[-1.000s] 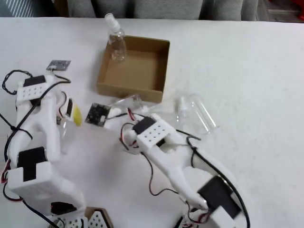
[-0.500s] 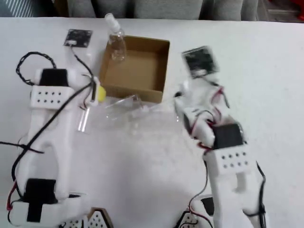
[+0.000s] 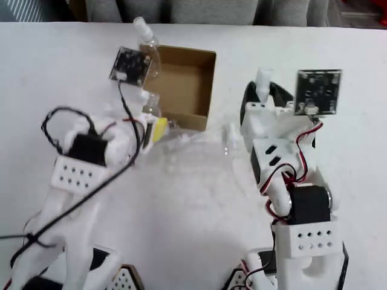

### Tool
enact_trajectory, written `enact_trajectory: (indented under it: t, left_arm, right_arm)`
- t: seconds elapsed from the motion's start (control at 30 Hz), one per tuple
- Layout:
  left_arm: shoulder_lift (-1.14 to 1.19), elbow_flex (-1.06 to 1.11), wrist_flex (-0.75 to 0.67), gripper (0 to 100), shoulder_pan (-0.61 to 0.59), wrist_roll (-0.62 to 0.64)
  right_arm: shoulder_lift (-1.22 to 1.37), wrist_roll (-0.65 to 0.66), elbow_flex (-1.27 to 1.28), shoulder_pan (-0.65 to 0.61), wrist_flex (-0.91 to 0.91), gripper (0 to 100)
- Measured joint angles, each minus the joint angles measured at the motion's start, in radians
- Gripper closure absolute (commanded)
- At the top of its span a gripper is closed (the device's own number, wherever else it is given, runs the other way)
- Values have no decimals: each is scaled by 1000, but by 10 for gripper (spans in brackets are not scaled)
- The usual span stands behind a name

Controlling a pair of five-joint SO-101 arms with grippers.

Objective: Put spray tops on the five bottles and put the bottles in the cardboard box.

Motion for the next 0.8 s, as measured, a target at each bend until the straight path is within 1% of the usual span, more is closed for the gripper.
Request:
enact_trajectory:
  t: [0.07, 0.13, 0.27, 0.37, 0.47, 0.6, 0.73, 0.8]
  left_arm:
    - [-97, 127, -117, 972, 2, 2]
    - [-196, 238, -209, 972, 9, 6]
    - [-373, 404, -308, 972, 51, 8]
    - [-488, 514, -394, 972, 83, 8]
    - [-608, 620, -488, 972, 89, 8]
    - [-789, 733, -545, 972, 106, 21]
    - [-950, 816, -551, 972, 126, 98]
    - [-1008, 847, -551, 972, 123, 114]
  right_arm:
    - [-2, -91, 0, -9, -48, 915]
    - [-14, -130, 2, -37, -89, 915]
    - [-64, -149, 2, -144, -192, 915]
    - [-83, -149, 2, -232, -310, 915]
    - [-86, -149, 2, -310, -437, 915]
    - [-41, -149, -35, -348, -539, 915]
    - [84, -149, -166, -348, -552, 916]
    - [149, -149, -238, -367, -552, 916]
